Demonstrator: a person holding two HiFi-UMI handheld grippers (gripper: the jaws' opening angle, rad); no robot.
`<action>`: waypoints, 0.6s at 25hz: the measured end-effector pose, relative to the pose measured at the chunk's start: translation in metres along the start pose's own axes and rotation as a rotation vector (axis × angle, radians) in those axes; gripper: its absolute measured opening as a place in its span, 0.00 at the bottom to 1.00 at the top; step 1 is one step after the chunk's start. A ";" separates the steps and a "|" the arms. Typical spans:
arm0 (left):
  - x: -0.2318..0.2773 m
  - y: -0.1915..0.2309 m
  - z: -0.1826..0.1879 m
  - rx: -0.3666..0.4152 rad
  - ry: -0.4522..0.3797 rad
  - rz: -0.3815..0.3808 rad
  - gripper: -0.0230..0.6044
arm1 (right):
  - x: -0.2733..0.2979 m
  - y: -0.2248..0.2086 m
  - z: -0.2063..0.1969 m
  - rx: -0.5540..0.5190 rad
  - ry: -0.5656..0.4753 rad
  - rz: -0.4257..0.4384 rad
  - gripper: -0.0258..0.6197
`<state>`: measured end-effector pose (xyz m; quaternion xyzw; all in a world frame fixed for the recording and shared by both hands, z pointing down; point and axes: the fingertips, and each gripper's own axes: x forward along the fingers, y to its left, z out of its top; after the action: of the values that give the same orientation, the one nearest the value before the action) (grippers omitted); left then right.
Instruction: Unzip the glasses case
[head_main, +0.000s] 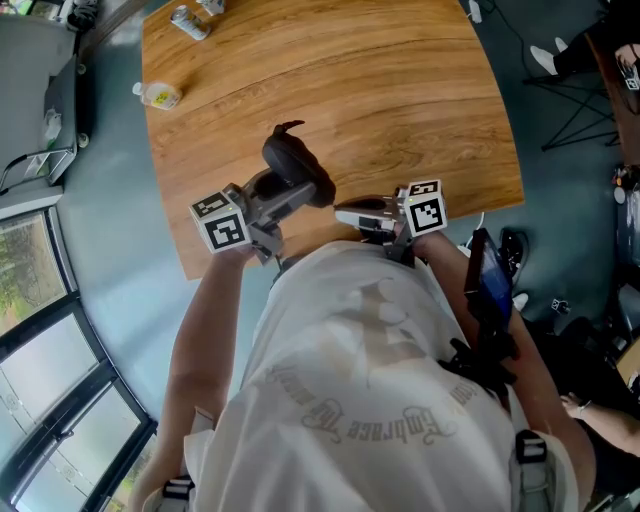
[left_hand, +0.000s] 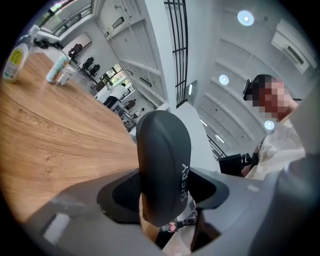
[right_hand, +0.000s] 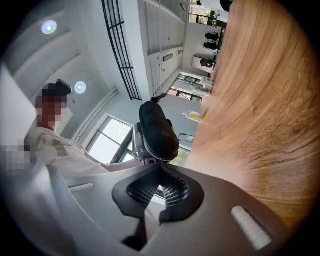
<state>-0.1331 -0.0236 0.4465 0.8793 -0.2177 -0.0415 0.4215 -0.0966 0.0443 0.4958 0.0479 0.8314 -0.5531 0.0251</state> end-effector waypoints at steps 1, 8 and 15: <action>-0.001 -0.001 0.001 -0.009 -0.004 -0.008 0.51 | -0.001 0.003 0.002 0.000 -0.009 0.017 0.05; 0.000 0.001 -0.001 0.010 0.016 0.003 0.51 | -0.006 0.010 0.008 0.002 -0.022 0.068 0.05; -0.005 0.011 -0.013 0.149 0.163 0.068 0.51 | 0.008 0.013 0.025 0.007 -0.071 0.075 0.05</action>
<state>-0.1380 -0.0185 0.4629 0.9007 -0.2151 0.0607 0.3726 -0.1038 0.0264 0.4731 0.0595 0.8256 -0.5561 0.0750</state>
